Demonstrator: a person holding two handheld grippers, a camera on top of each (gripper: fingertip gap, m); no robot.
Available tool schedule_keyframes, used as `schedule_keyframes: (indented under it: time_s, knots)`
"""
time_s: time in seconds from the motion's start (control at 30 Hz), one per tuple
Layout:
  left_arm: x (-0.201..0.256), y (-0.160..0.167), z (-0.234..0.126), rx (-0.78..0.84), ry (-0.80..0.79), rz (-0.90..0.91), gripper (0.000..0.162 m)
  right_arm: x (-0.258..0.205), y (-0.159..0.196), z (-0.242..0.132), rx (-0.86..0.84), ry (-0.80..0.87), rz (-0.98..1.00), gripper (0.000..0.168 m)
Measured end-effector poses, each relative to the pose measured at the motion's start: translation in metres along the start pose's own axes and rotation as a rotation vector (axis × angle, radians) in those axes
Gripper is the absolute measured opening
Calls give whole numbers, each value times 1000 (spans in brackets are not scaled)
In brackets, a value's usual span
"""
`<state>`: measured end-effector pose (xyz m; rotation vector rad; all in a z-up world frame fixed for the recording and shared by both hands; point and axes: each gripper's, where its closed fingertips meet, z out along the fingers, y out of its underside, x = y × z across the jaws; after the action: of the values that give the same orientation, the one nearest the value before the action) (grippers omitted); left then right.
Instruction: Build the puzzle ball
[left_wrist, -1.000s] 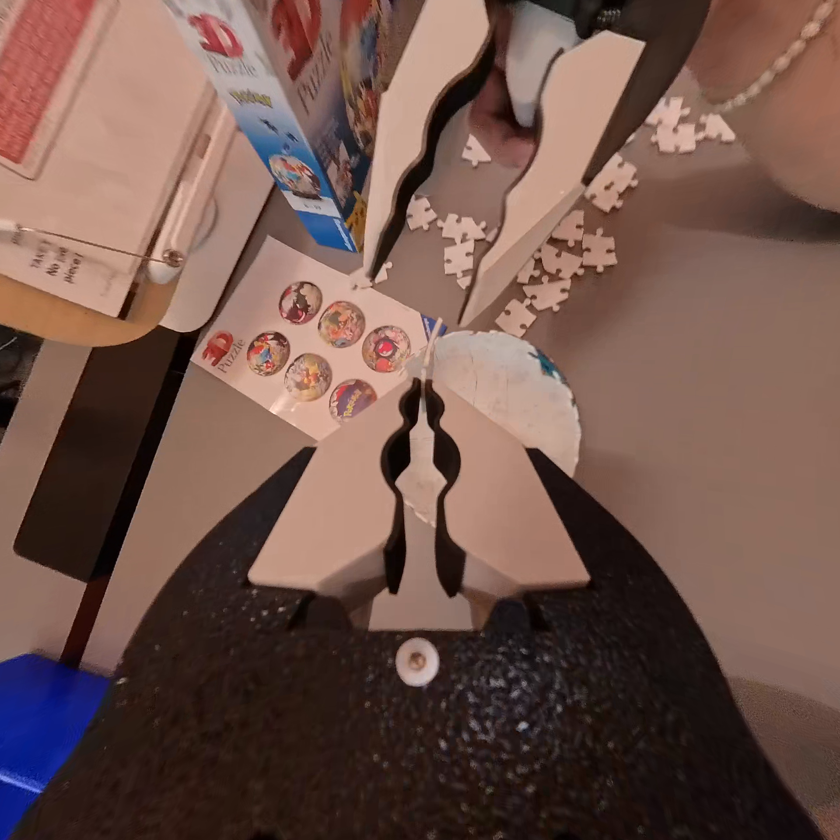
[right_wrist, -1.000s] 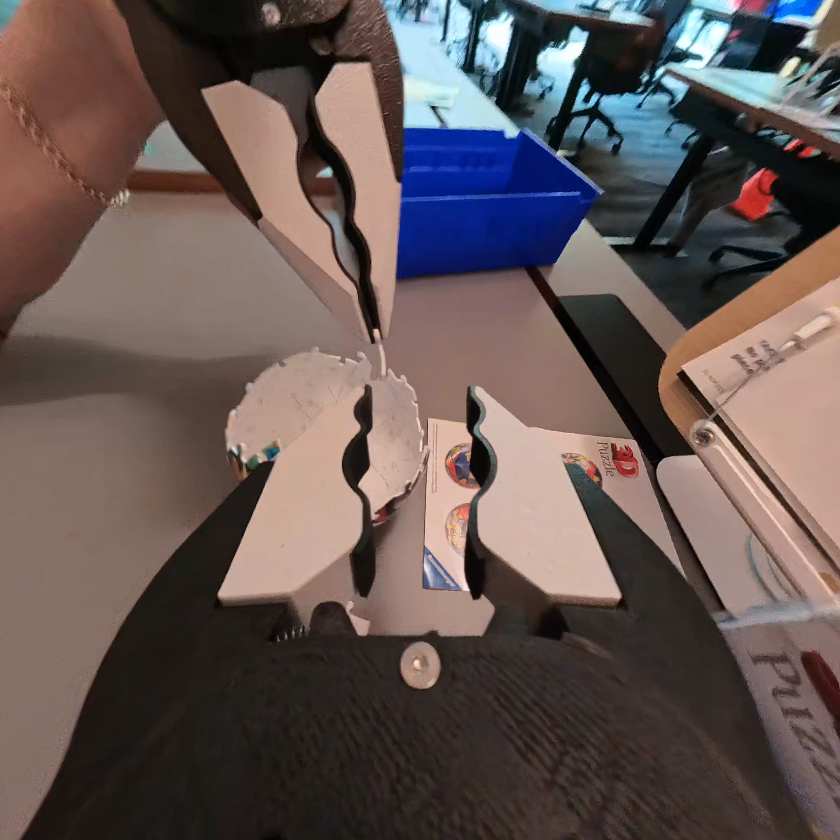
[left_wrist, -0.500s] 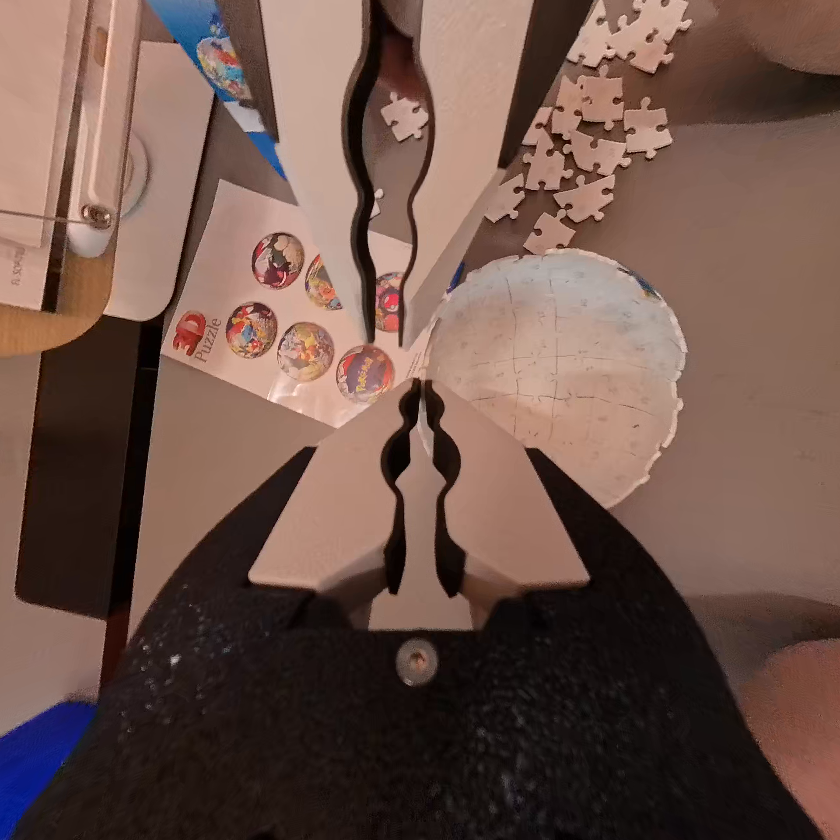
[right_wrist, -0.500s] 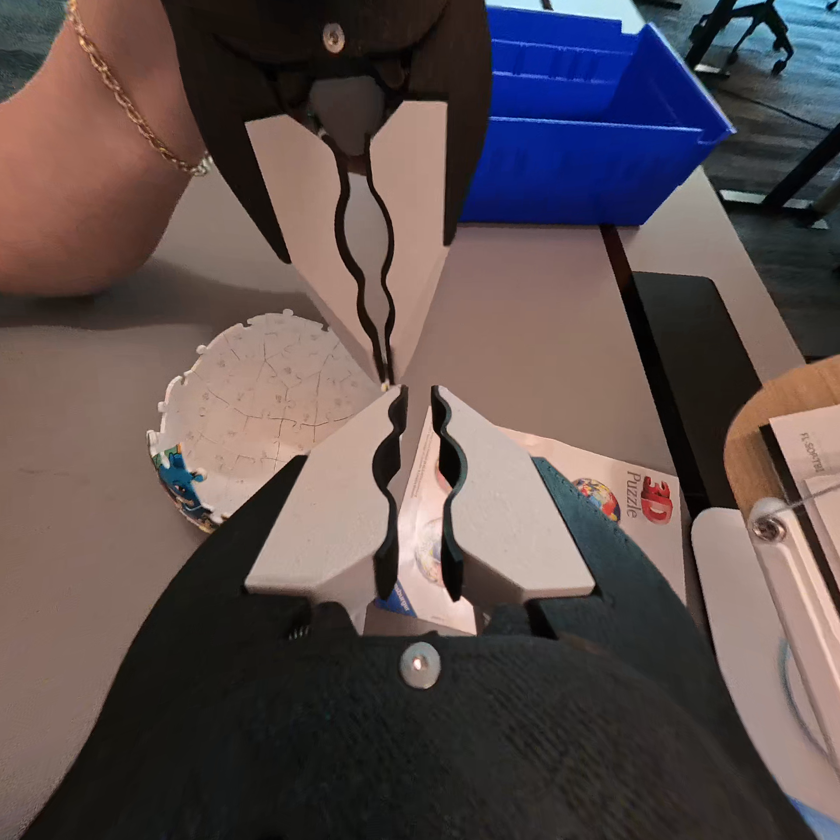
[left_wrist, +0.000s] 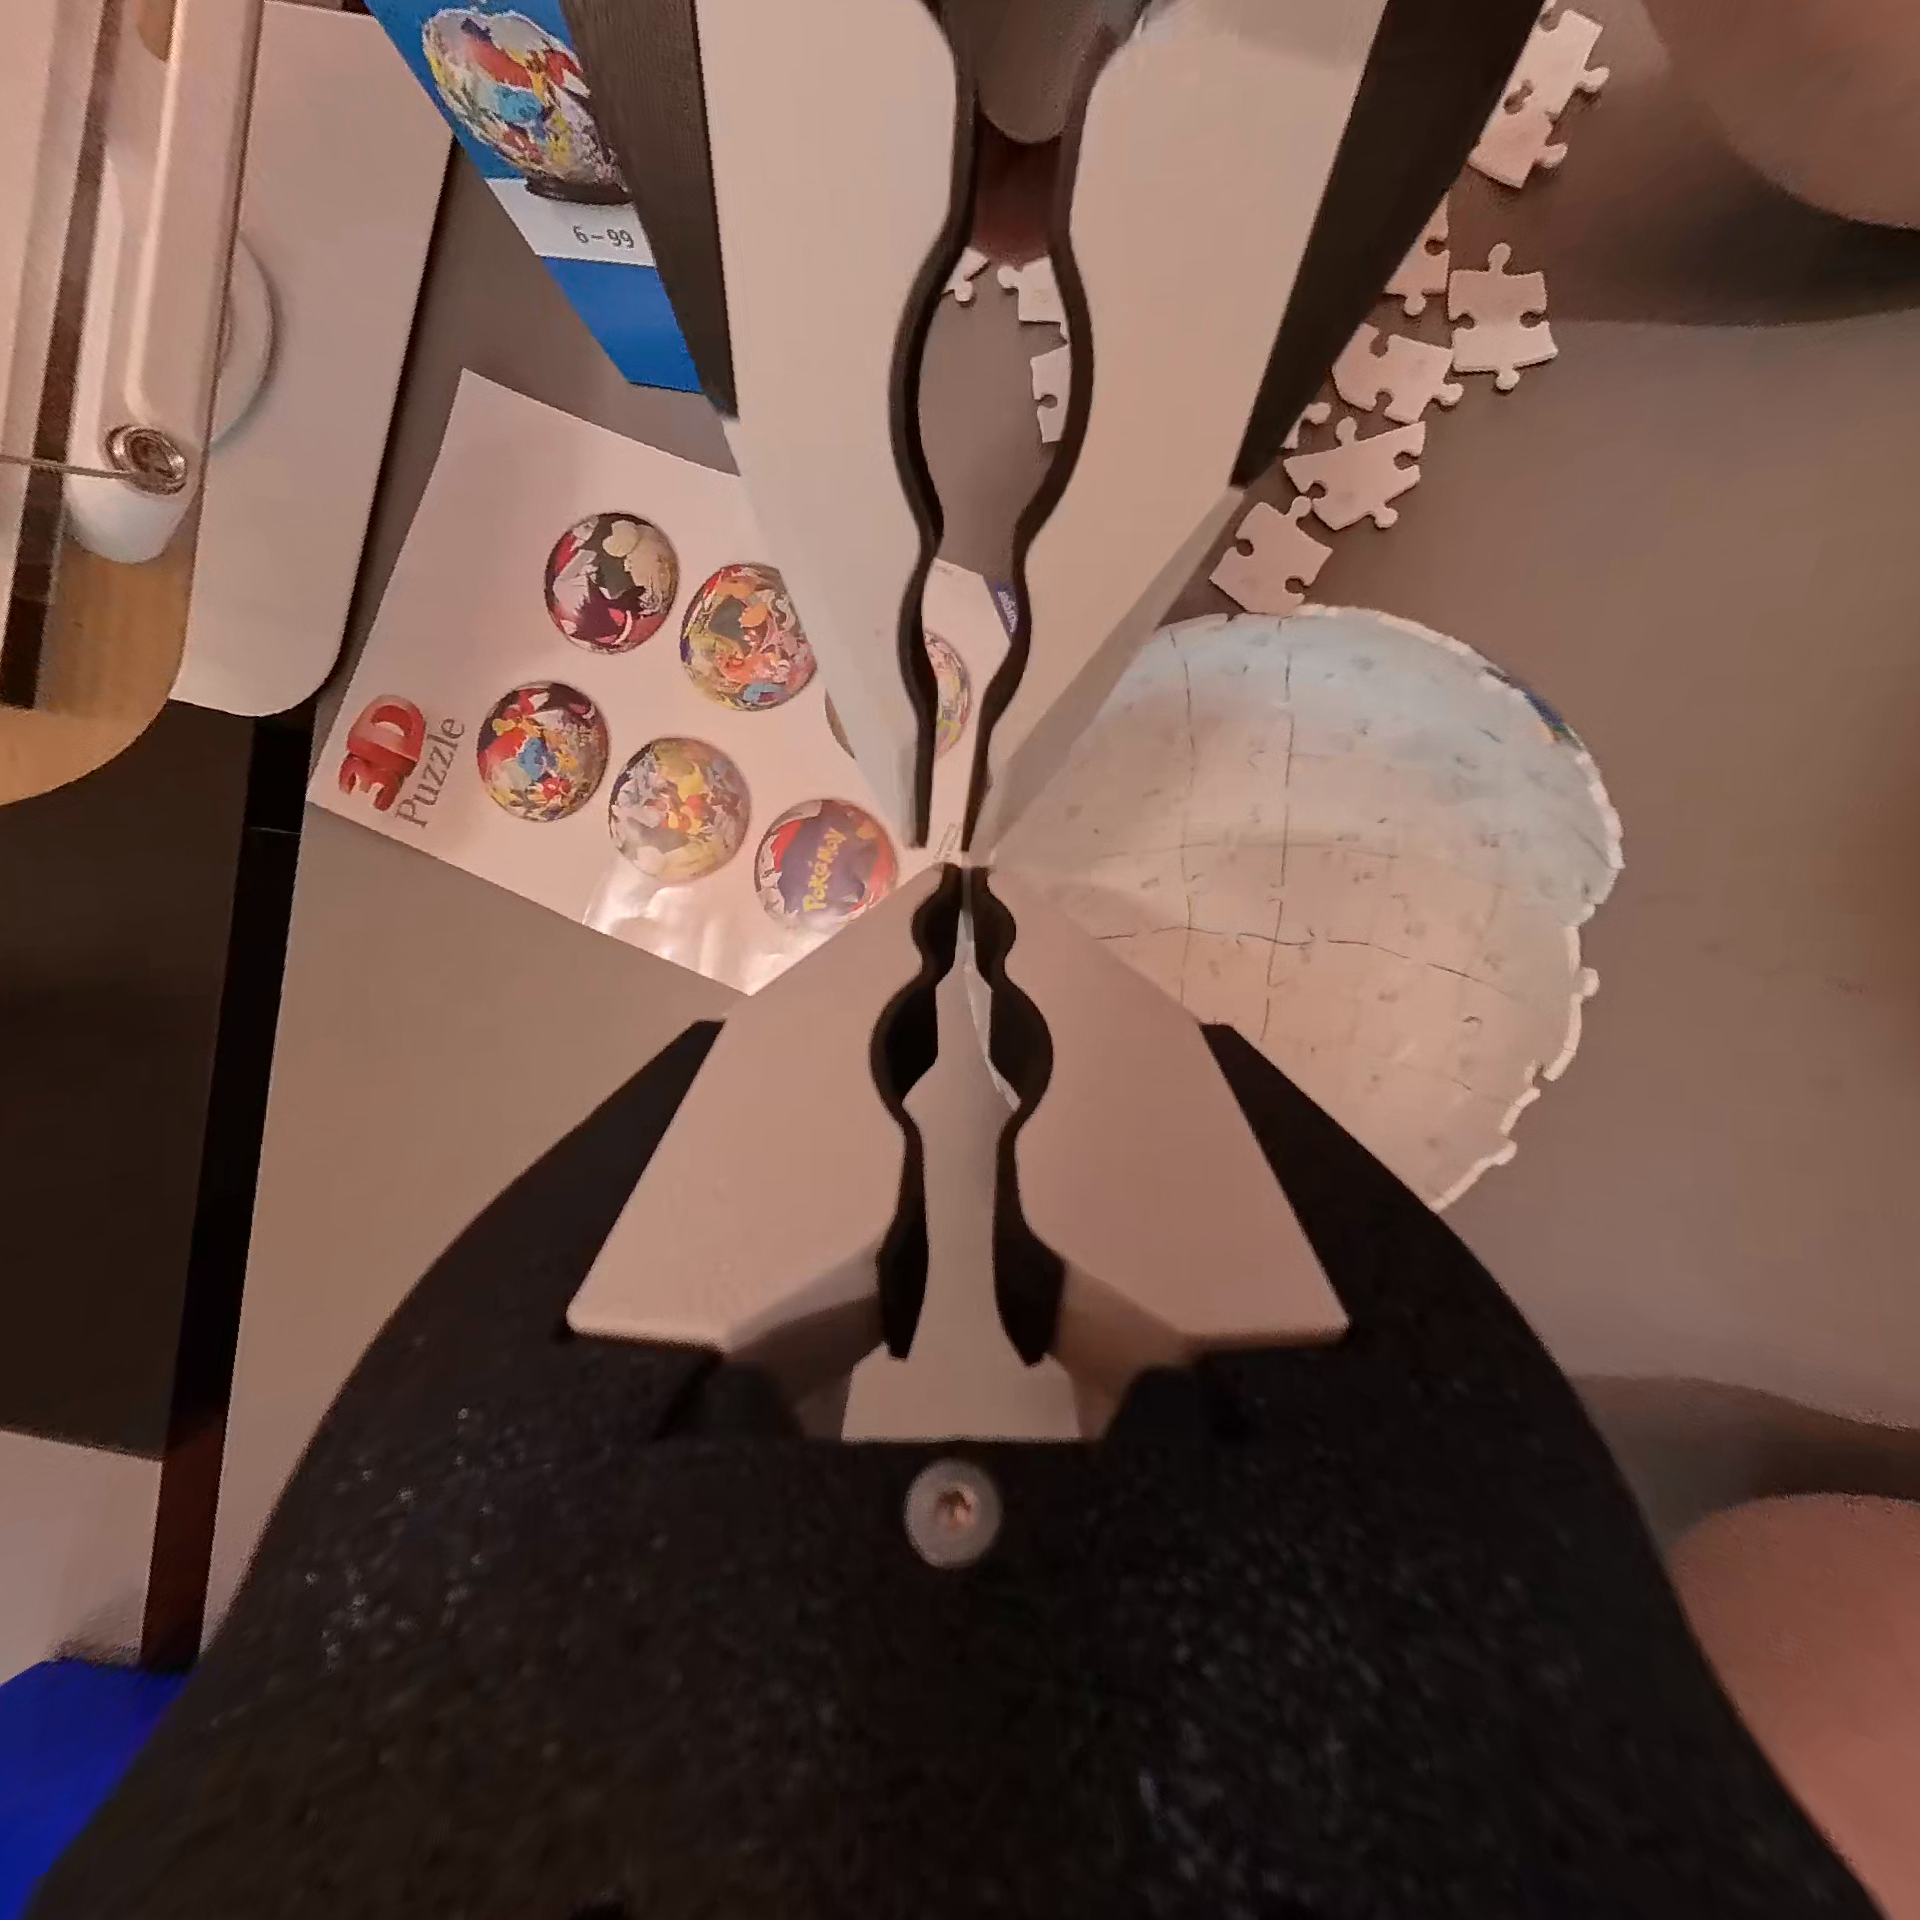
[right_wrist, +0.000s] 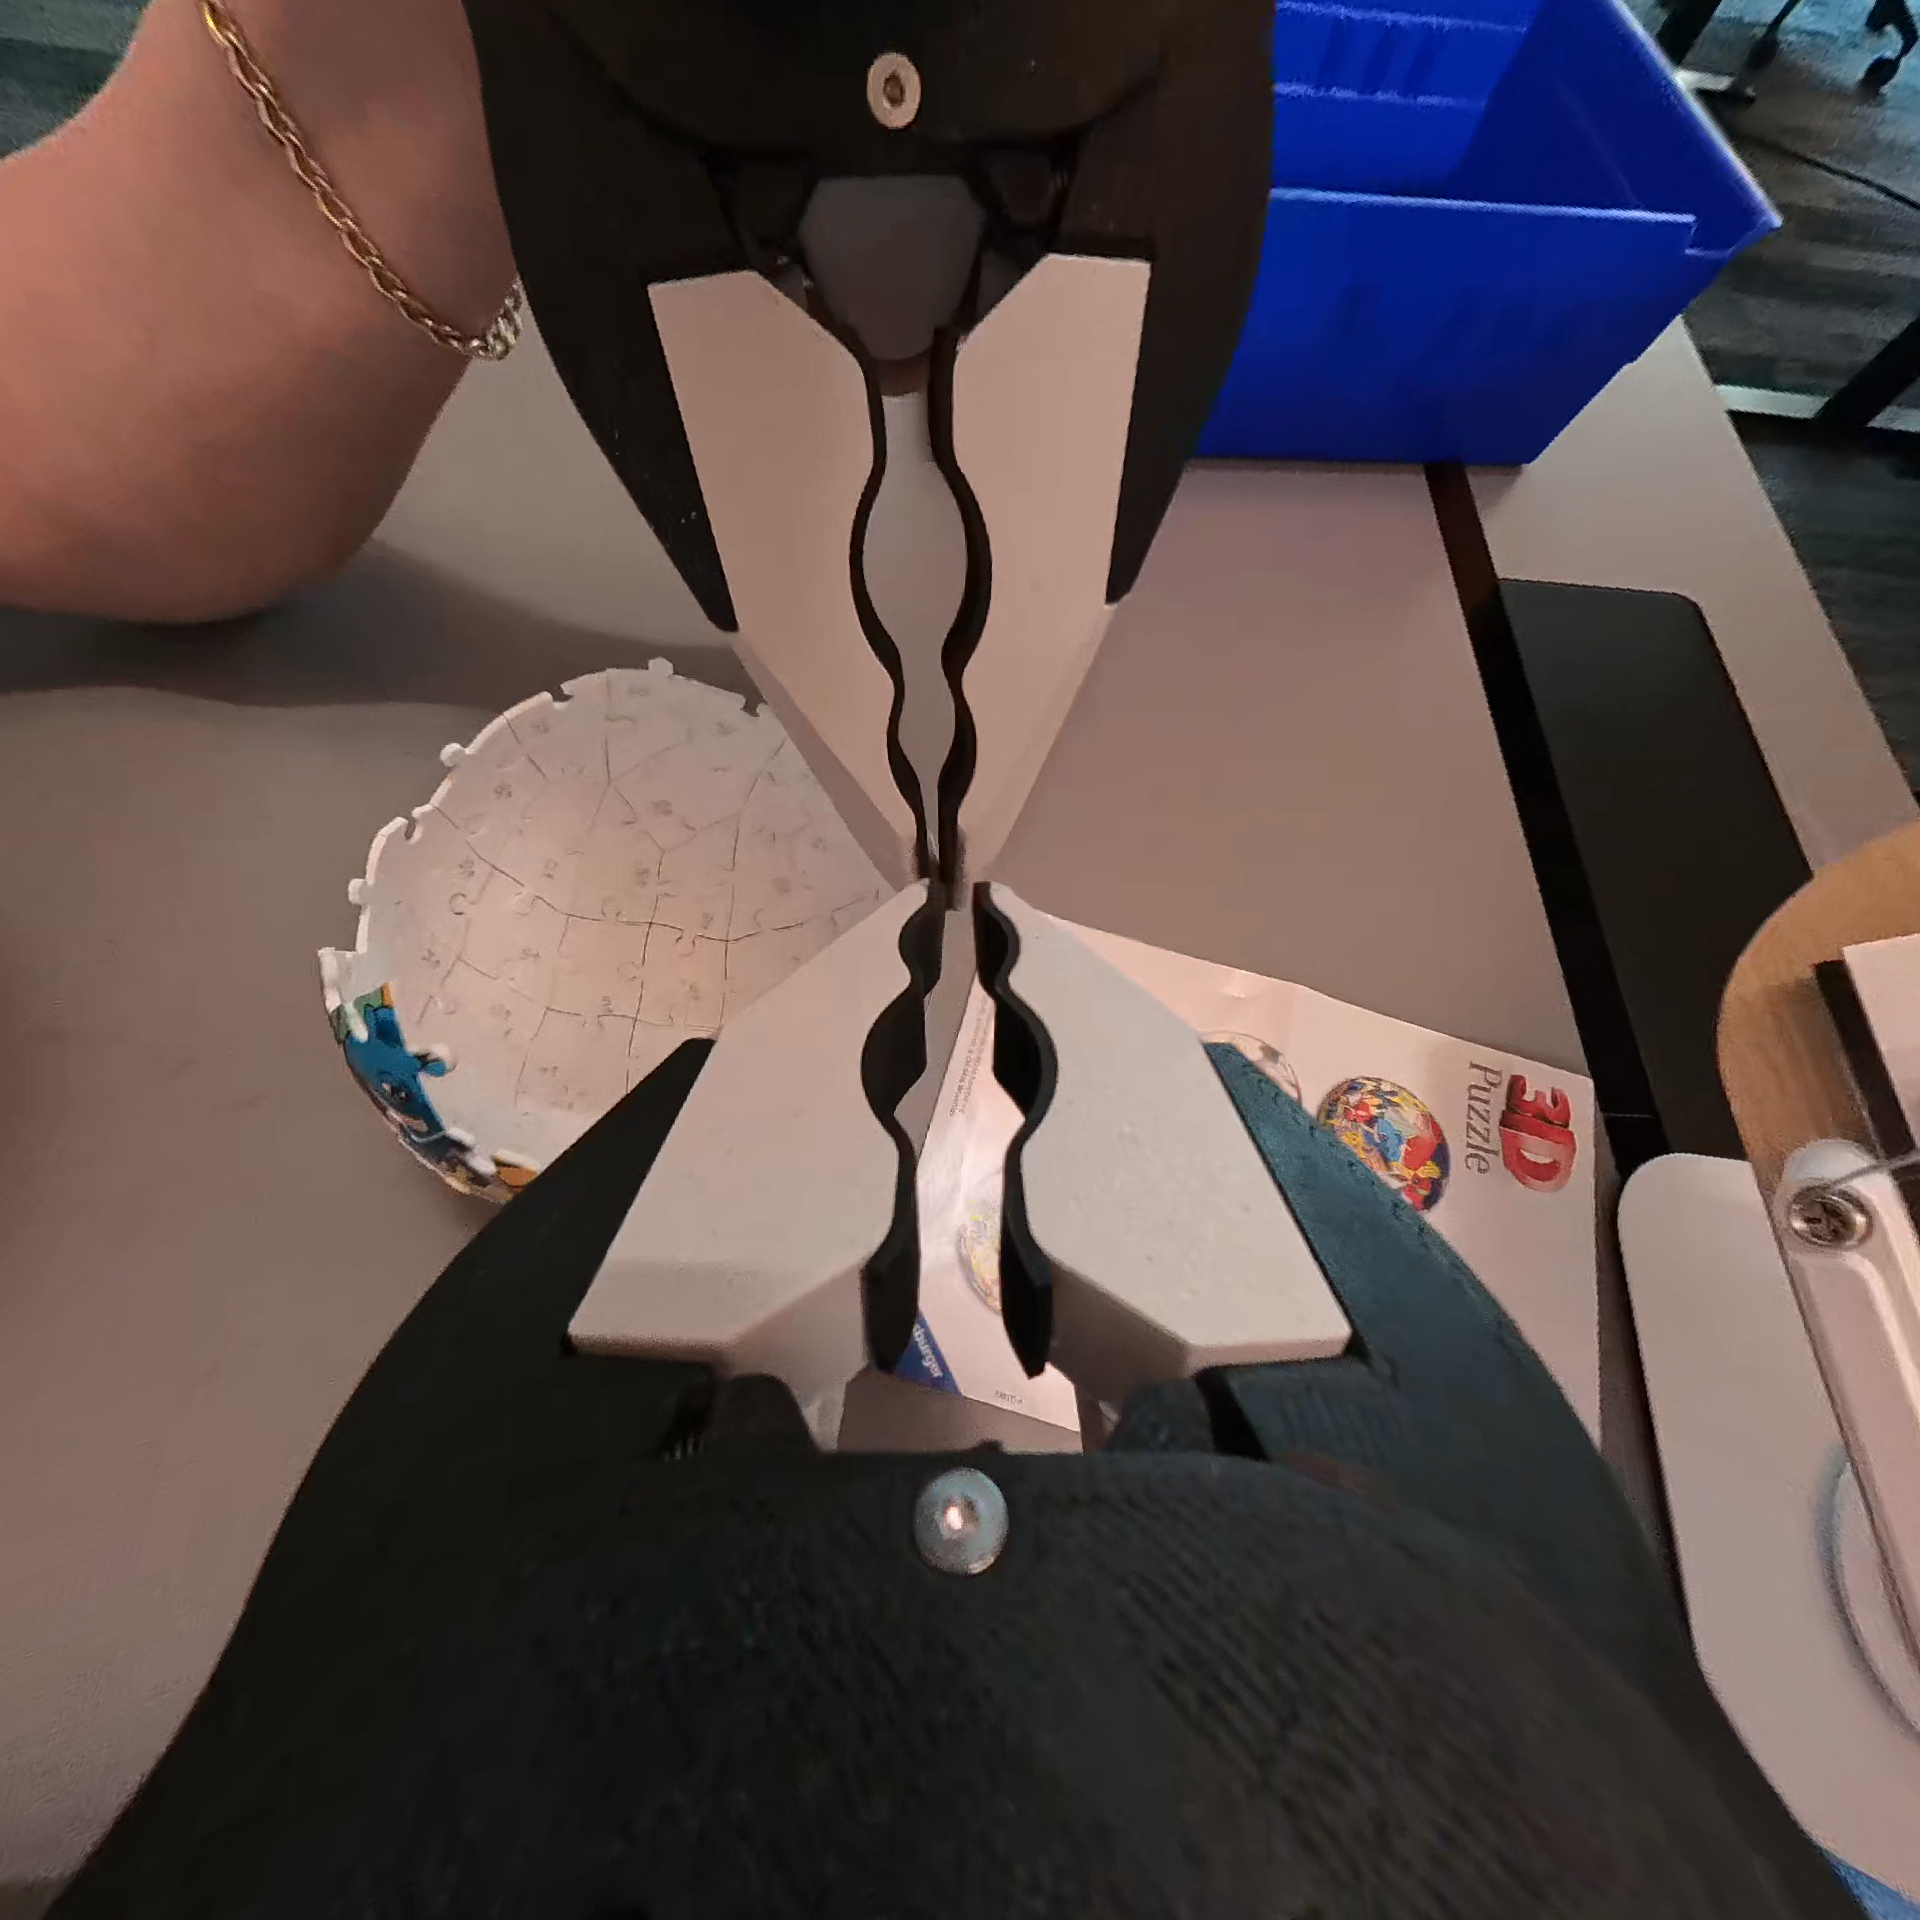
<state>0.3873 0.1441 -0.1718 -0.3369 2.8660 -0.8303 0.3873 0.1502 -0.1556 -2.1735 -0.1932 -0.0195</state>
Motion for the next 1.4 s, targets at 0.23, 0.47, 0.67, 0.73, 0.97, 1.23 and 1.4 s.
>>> schedule_keyframes:
  time_s: [0.23, 0.47, 0.67, 0.73, 0.97, 1.23, 1.4]
  knots:
    - [0, -4, 1, 24, -4, -42, 0, -2, 1, -3, -15, 8, -25, 0]
    - [-2, 0, 0, -17, -35, -38, 0, -1, 3, -2, -39, 17, -28, 0]
    - [-6, -8, -6, 62, -36, -73, 0, 3, -2, -10, -19, 35, -12, 0]
    - [-8, -12, -9, 95, -36, -92, 0, 5, -4, -13, -6, 51, -6, 0]
    - [-13, -15, -12, 137, -48, -120, 0, 5, 9, -7, -76, 44, -14, 0]
    - [-10, -8, -6, 90, -42, -55, 0, 5, 5, -10, -28, 45, 15, 12]
    - [-2, -14, -6, 108, -26, 25, 0, 2, 4, -4, -11, 9, 22, 15]
